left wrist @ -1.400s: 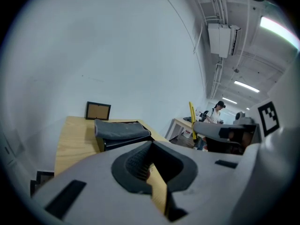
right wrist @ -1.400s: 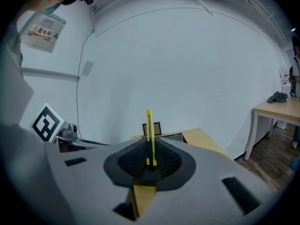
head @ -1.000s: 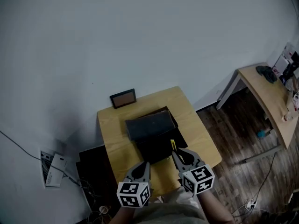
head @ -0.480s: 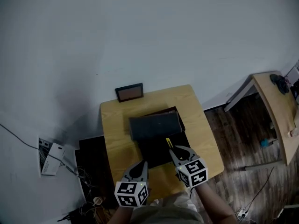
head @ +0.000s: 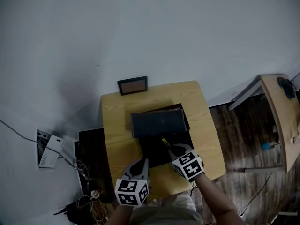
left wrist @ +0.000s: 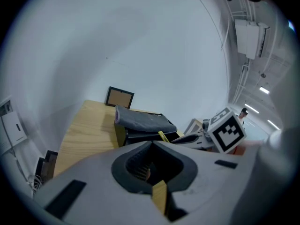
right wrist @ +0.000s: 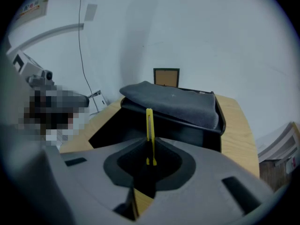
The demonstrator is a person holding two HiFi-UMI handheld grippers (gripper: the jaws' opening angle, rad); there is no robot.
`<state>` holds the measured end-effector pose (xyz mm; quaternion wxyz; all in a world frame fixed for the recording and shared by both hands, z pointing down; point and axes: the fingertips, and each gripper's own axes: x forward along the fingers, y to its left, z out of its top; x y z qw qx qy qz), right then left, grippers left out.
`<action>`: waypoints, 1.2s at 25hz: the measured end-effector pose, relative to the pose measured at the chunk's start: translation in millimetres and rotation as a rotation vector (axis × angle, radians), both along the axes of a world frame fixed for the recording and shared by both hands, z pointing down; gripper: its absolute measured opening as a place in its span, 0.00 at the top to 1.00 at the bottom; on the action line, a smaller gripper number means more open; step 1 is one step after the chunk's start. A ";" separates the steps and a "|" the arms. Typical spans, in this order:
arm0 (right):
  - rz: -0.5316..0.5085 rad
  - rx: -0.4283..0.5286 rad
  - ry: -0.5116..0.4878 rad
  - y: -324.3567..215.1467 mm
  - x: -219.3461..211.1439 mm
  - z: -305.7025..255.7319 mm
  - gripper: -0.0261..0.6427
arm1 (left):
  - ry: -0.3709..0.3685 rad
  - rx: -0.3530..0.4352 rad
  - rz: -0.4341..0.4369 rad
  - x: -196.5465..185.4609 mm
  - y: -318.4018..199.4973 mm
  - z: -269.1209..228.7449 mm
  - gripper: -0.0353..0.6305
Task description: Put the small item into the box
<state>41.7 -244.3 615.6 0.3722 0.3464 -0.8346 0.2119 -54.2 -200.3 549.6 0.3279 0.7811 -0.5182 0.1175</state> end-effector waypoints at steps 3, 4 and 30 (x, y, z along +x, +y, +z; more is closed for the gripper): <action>-0.051 -0.037 0.056 3.1 -3.2 13.1 0.90 | -0.001 -0.006 -0.012 -4.4 -0.8 3.0 0.94; -0.066 -0.050 0.076 4.4 -3.9 16.5 0.90 | 0.000 -0.007 -0.016 -5.8 -1.3 3.7 0.94; -0.199 -0.187 0.315 18.4 -8.7 41.6 0.84 | 0.009 -0.001 -0.025 -6.4 4.9 -0.1 0.94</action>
